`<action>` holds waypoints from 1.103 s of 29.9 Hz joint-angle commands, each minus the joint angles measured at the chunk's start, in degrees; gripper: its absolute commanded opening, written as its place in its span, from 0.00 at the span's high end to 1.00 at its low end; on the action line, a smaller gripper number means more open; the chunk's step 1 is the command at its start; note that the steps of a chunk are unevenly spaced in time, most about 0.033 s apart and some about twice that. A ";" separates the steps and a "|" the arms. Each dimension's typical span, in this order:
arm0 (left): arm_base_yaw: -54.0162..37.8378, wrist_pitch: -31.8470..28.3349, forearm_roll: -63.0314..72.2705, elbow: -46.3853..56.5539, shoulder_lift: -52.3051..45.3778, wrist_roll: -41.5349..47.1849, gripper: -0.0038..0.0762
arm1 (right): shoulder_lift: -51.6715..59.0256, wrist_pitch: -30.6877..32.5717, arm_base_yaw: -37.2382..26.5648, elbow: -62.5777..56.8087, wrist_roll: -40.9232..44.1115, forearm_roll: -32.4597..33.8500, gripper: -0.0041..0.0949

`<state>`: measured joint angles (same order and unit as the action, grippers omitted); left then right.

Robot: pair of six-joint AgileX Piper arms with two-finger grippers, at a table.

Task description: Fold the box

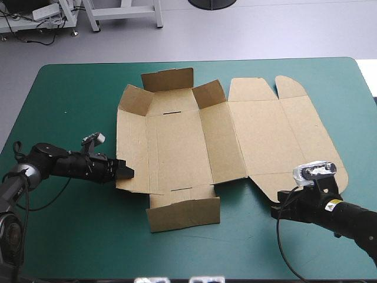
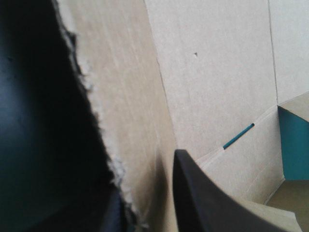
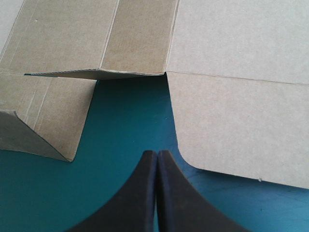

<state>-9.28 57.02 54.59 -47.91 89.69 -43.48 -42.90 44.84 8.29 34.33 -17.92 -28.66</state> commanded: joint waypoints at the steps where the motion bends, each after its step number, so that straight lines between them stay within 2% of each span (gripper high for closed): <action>1: 0.25 2.69 3.54 -2.22 -1.82 -0.97 0.93 | -0.08 -1.91 0.09 1.99 -0.23 -1.60 0.98; 2: 0.25 3.61 3.28 -2.78 -1.82 -1.22 0.96 | -0.08 -1.91 0.09 1.89 -0.23 -1.60 0.98; 6: 0.25 9.08 0.90 -6.28 -2.05 -1.22 0.96 | -0.08 -1.80 0.09 1.89 -0.03 -1.60 0.98; 11: 0.25 9.47 -10.31 -10.92 -5.06 1.82 0.96 | -0.08 -0.65 0.09 1.81 -0.03 -1.48 0.98; 16: 0.35 10.20 -17.64 -12.77 -10.35 -0.22 0.96 | -0.08 0.16 0.09 1.81 -0.03 -1.25 0.98; 21: 2.29 9.29 -24.65 -18.30 -12.75 -2.77 0.96 | -0.08 0.62 0.09 1.81 0.14 -1.25 0.98; 28: 8.61 8.43 -39.64 -33.03 -12.75 -3.06 0.96 | -0.08 0.79 0.09 1.81 0.46 -1.25 0.98; 33: 16.05 2.72 -50.52 -37.52 -12.75 -4.28 0.96 | -0.08 0.79 0.09 1.81 0.62 -1.25 0.98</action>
<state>3.38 65.00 8.92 -82.40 78.96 -46.87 -42.90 47.34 8.29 34.33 -17.28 -28.66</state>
